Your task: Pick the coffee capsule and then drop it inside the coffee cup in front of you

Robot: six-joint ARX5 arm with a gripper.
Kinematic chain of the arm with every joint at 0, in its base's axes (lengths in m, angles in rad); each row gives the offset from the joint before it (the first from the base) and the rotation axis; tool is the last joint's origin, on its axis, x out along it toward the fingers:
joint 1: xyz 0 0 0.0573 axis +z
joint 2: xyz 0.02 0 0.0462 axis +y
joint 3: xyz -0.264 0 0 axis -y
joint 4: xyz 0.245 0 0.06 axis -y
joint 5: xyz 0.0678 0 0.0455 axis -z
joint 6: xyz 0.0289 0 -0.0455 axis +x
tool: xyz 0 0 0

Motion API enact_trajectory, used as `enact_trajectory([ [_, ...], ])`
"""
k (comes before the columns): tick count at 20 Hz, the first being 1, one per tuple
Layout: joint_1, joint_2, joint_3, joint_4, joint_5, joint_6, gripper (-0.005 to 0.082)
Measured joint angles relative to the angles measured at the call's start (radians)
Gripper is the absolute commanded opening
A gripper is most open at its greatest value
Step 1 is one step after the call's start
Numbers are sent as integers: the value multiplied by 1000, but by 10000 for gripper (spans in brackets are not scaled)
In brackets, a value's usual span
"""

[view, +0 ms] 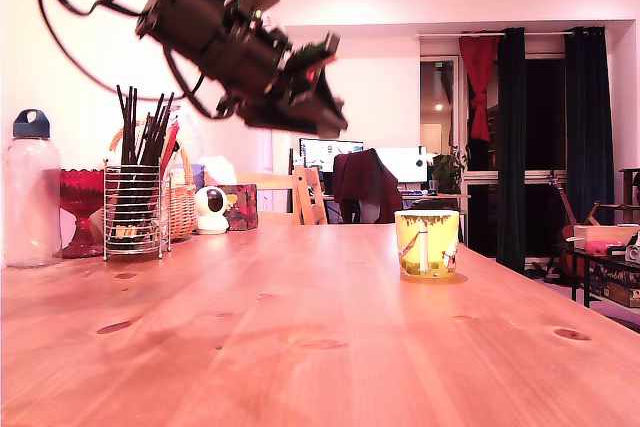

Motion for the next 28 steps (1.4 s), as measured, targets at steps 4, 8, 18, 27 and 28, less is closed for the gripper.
enact_trajectory([
  [4,0,0,70,-38,0,17,131],
  [8,0,7,148,-100,0,19,133],
  [18,-27,239,520,-300,0,45,133],
  [27,-39,420,815,-416,-2,45,133],
  [28,-39,441,840,-426,-2,45,133],
])
